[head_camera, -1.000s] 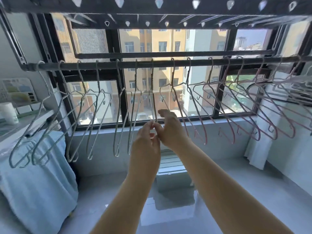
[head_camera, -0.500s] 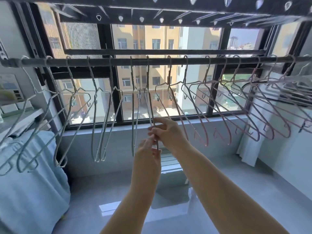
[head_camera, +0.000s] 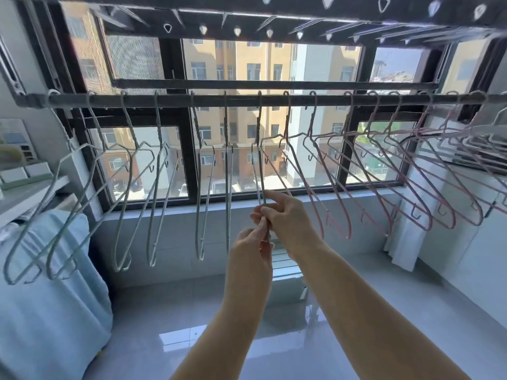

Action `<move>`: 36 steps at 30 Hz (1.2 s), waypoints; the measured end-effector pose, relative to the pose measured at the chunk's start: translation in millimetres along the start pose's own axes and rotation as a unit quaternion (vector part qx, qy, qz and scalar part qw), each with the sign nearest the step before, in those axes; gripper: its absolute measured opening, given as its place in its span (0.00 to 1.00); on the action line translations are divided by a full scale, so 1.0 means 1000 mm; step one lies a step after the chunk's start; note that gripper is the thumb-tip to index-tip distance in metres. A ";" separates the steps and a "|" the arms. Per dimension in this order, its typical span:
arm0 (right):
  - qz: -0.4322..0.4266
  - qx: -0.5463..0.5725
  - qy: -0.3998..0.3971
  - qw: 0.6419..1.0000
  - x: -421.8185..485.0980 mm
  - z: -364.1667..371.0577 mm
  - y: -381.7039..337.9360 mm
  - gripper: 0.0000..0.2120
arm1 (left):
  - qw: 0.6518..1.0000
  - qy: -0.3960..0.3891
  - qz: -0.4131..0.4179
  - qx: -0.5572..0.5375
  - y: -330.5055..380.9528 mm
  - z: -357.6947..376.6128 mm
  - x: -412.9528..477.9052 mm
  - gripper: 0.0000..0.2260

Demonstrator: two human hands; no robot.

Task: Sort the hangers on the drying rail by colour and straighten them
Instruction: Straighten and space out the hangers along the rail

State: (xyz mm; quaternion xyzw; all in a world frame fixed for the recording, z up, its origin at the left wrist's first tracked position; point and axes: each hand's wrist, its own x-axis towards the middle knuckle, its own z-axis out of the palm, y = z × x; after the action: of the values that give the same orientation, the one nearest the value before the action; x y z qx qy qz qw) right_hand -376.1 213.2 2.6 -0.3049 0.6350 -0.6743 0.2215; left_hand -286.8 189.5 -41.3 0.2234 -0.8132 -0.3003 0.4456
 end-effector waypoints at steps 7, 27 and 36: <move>0.013 0.008 0.002 1.000 -0.004 -0.003 -0.002 0.21 | 1.000 0.005 0.000 0.002 0.003 0.002 -0.003 0.19; 0.006 -0.143 -0.032 0.989 -0.031 -0.073 -0.019 0.21 | 1.000 -0.024 -0.001 0.011 0.038 0.030 -0.013 0.18; -0.019 -0.029 -0.061 0.998 -0.027 -0.081 -0.012 0.23 | 0.999 0.035 -0.024 0.011 0.040 0.055 -0.015 0.18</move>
State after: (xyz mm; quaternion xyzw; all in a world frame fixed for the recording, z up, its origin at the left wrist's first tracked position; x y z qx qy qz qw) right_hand -411.9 290.7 10.6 -0.3635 0.6341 -0.6398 0.2377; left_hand -330.2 244.0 -45.8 0.2580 -0.7947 -0.2940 0.4642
